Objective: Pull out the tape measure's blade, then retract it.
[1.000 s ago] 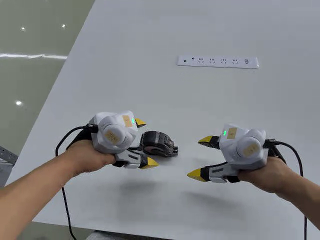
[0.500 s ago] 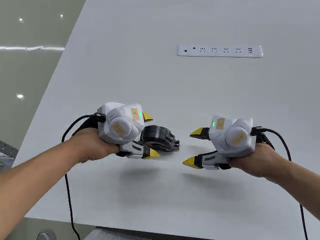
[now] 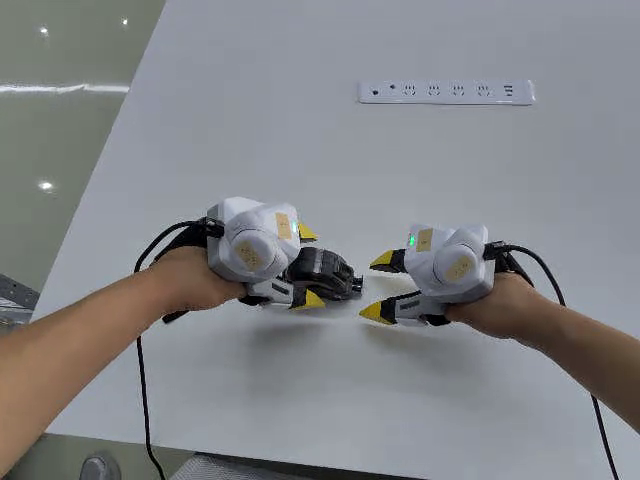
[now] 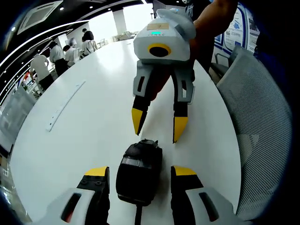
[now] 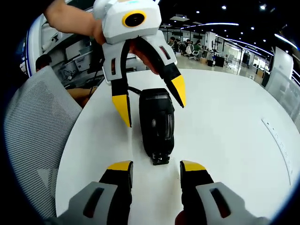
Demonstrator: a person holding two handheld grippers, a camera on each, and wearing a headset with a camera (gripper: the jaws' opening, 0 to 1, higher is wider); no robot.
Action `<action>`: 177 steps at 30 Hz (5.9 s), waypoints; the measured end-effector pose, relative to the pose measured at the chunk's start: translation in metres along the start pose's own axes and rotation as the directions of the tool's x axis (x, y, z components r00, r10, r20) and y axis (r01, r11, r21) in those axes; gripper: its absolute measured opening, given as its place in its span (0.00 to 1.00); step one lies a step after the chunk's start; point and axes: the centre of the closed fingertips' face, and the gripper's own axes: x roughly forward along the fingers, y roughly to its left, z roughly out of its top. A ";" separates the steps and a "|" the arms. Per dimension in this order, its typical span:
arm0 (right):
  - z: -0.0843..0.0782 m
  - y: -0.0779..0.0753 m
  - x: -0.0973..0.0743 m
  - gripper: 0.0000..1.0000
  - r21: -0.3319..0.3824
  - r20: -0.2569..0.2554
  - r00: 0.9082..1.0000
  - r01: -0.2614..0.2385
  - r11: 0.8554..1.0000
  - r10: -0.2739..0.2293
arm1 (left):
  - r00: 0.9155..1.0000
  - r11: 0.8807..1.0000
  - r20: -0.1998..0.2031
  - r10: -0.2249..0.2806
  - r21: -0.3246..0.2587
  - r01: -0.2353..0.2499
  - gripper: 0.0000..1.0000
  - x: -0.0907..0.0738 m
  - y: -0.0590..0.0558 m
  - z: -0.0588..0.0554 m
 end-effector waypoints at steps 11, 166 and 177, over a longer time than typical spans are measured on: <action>-0.001 -0.003 0.012 0.33 -0.017 -0.007 1.000 -0.015 1.000 0.015 | 1.000 1.000 -0.011 -0.018 0.021 0.018 0.41 0.005 0.001 0.001; -0.096 -0.017 -0.091 0.09 0.017 -0.107 0.994 0.015 1.000 -0.013 | 0.991 0.993 -0.103 -0.085 0.069 0.093 0.30 0.006 -0.005 0.007; -0.103 -0.017 -0.102 0.09 0.025 -0.119 0.993 0.013 1.000 -0.010 | 0.991 0.993 -0.103 -0.087 0.067 0.094 0.30 0.006 -0.005 0.007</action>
